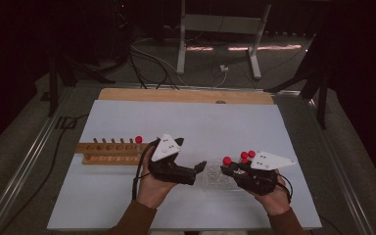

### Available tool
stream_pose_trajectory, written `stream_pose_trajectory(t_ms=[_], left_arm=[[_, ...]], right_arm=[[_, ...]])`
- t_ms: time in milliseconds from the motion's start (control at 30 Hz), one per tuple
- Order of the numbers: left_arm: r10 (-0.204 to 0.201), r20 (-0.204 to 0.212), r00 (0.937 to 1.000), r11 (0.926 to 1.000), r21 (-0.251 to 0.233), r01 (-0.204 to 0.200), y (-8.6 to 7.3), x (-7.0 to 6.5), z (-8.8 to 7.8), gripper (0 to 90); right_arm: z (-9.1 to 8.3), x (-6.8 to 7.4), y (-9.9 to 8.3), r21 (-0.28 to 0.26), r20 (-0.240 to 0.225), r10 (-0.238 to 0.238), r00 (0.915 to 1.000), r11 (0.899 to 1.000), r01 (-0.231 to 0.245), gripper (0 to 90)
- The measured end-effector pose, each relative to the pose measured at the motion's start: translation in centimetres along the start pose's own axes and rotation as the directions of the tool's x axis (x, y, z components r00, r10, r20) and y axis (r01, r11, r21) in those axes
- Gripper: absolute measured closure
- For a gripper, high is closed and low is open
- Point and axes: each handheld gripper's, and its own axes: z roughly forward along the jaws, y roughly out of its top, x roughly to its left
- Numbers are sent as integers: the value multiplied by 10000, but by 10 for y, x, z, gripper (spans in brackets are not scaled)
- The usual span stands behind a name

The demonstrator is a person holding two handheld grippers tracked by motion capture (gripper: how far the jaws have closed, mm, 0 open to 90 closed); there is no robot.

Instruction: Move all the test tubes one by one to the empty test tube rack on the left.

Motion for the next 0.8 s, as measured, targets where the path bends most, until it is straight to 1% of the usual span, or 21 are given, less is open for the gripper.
stream_pose_trajectory(t_ms=[100, 167, 200, 233, 267, 300, 333, 400, 433, 467, 500, 533, 567, 600, 700, 800], left_arm=[[178, 292, 9994, 9998, 110, -181, 4, -10, 11, 48], [163, 403, 9991, 9998, 131, -168, 6, -15, 16, 64], [173, 435, 9989, 9997, 140, -179, 8, -17, 18, 78], [175, 491, 9986, 9998, 116, -181, 9, -19, 20, 103], [204, 569, 9982, 9997, 104, -210, 10, -21, 22, 176], [226, 657, 9976, 9997, 113, -234, 11, -23, 23, 176], [278, 830, 9962, 9995, 147, -292, 12, -25, 25, 265], [399, 1069, 9935, 9990, 159, -418, 12, -27, 28, 395], [442, 1276, 9908, 9988, 152, -466, 12, -28, 28, 481], [442, 1424, 9888, 9989, 110, -462, 12, -28, 29, 481], [443, 1457, 9883, 9989, 74, -459, 11, -29, 29, 614], [392, 1573, 9868, 9992, 26, -401, 11, -28, 28, 614], [365, 1646, 9857, 9993, 23, -374, 12, -28, 28, 667], [335, 1678, 9852, 9993, 82, -354, 12, -27, 29, 694], [297, 1704, 9849, 9994, 137, -325, 12, -26, 29, 697], [362, 1655, 9855, 9992, 99, -384, 12, -27, 27, 707]], right_arm=[[2, 2, 2, 45, 83, -10, 10000, 10000, 10, 749], [2, 3, 2, -21, -32, 59, 10000, 10000, -59, 749], [2, 4, 3, -33, -14, 40, 10000, 10000, -40, 749], [2, 5, 3, -36, -36, -2, 10000, 10000, 2, 749], [3, 7, 5, -41, -107, -36, 9999, 10000, 35, 749], [3, 7, 5, -41, -107, -36, 9999, 10000, 35, 749], [4, 10, 6, -45, -225, -98, 9997, 9999, 97, 749], [5, 11, 7, -50, -278, -130, 9995, 9999, 128, 749], [5, 12, 8, -44, -291, -145, 9995, 9999, 144, 749], [5, 12, 8, -44, -291, -145, 9995, 9999, 144, 749], [5, 12, 7, -44, -314, -150, 9994, 9999, 149, 749], [5, 12, 7, -44, -314, -150, 9994, 9999, 149, 749], [5, 12, 7, -47, -318, -151, 9994, 9999, 149, 749], [5, 12, 7, -54, -332, -132, 9994, 9999, 130, 749], [6, 12, 7, -34, -338, -105, 9994, 9999, 104, 749], [5, 12, 8, -74, -368, -120, 9992, 9999, 118, 747]])
